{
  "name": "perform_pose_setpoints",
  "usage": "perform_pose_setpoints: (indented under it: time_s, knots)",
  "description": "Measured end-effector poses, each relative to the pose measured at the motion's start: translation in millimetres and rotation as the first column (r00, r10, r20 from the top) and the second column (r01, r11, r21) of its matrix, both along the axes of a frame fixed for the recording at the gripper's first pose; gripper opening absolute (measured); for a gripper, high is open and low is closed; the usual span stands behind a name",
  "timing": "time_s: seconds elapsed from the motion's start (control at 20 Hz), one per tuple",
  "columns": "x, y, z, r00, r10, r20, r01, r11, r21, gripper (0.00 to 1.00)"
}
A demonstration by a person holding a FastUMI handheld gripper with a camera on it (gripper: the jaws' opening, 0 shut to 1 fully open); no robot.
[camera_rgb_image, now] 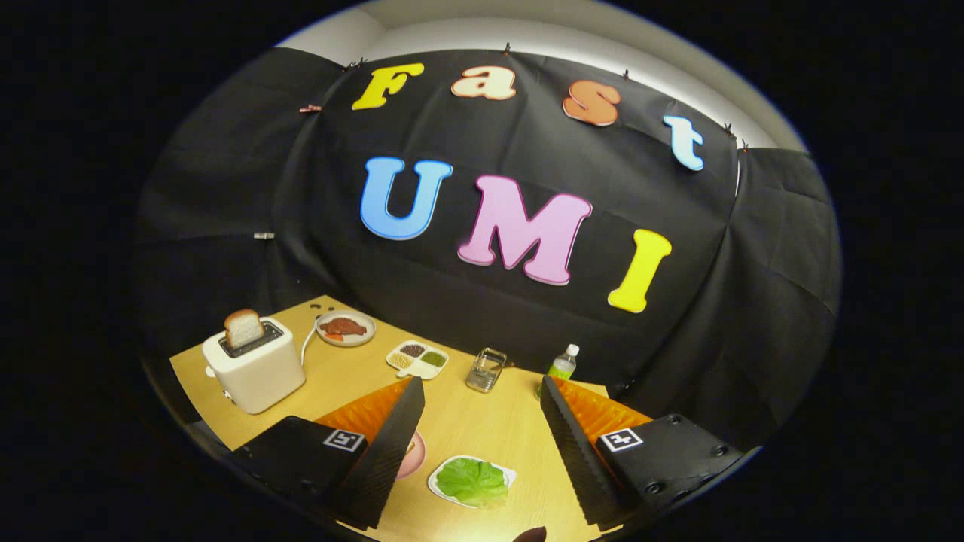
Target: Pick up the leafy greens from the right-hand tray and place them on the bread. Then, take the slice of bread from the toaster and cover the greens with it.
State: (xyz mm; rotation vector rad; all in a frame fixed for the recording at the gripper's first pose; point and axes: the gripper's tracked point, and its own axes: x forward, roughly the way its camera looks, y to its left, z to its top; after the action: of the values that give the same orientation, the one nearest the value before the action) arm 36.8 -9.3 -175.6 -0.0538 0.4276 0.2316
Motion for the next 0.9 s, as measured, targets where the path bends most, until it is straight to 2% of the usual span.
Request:
perform_pose_setpoints:
  time_s: [0.2, 0.35, 0.45, 0.6, 0.9]
  knots:
    - [3, -4, -72, 0.989, 0.068, -0.131, -0.069, 0.998, -0.002, 0.96]
    - [1, -8, -125, 0.964, 0.119, -0.237, -0.122, 0.993, 0.005, 0.96]
    - [3, -17, -160, 0.945, 0.120, -0.305, -0.128, 0.992, -0.007, 0.96]
    - [4, -21, -210, 0.898, 0.149, -0.414, -0.166, 0.986, -0.005, 0.95]
    - [-6, -3, -287, 0.780, 0.217, -0.586, -0.249, 0.968, 0.027, 0.90]
